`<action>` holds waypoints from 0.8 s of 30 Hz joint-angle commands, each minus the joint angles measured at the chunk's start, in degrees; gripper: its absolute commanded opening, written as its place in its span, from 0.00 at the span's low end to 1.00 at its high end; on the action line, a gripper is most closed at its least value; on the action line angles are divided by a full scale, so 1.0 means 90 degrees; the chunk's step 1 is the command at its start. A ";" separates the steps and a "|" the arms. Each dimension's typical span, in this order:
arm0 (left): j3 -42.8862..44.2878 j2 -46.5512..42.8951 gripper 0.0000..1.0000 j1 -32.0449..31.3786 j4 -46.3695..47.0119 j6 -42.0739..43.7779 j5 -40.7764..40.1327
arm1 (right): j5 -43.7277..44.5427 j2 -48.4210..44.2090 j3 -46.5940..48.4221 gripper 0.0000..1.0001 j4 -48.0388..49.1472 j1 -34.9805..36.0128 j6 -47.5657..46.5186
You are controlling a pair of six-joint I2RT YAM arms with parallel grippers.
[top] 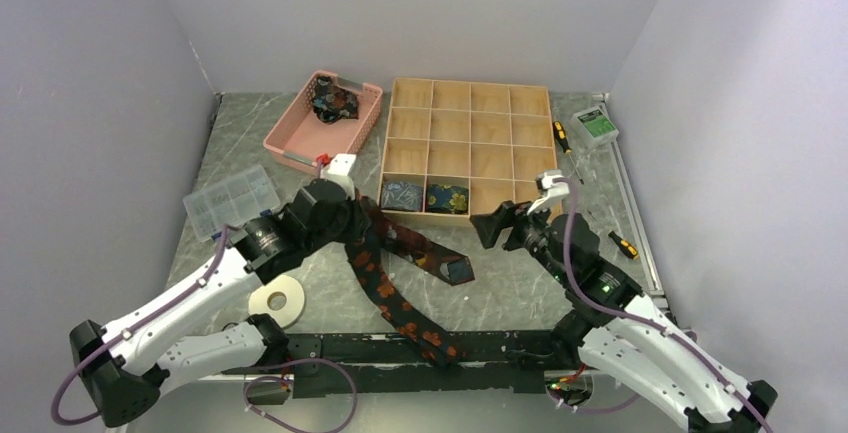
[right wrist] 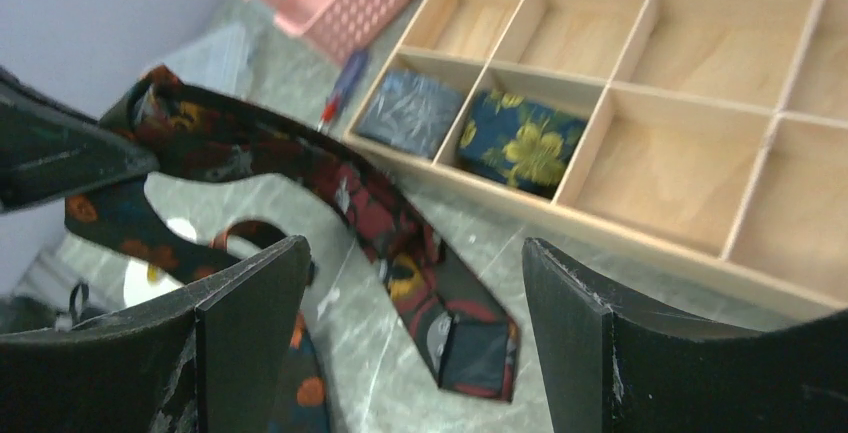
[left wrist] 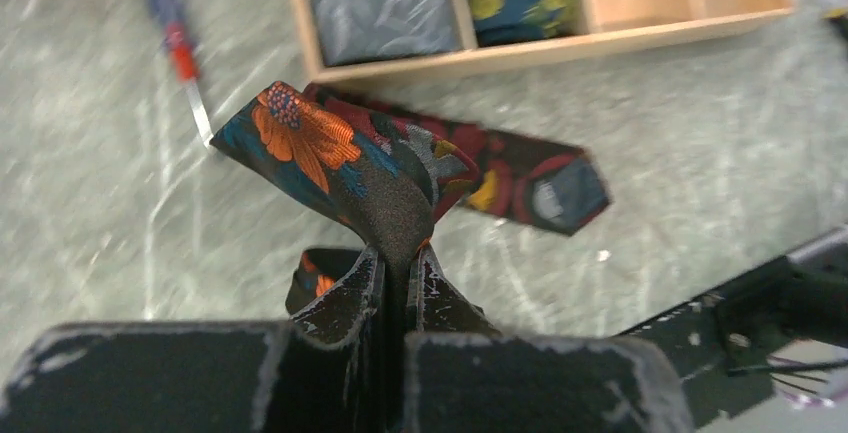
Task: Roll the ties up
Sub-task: Place the tie at the center of the board.
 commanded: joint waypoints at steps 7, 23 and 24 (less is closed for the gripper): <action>-0.1118 -0.2064 0.06 0.0000 -0.0387 -0.0912 -0.1918 | -0.2251 0.1049 -0.0581 0.81 0.0895 0.0105 0.0329; -0.0160 -0.1919 0.93 0.0000 -0.1380 -0.0595 -0.2292 | -0.1441 0.2608 -0.0688 0.81 0.1602 0.0982 0.0523; -0.0236 -0.1818 0.93 0.0001 -0.1199 -0.0429 -0.2116 | -0.1404 0.2682 -0.0708 0.81 0.1683 0.0987 0.0524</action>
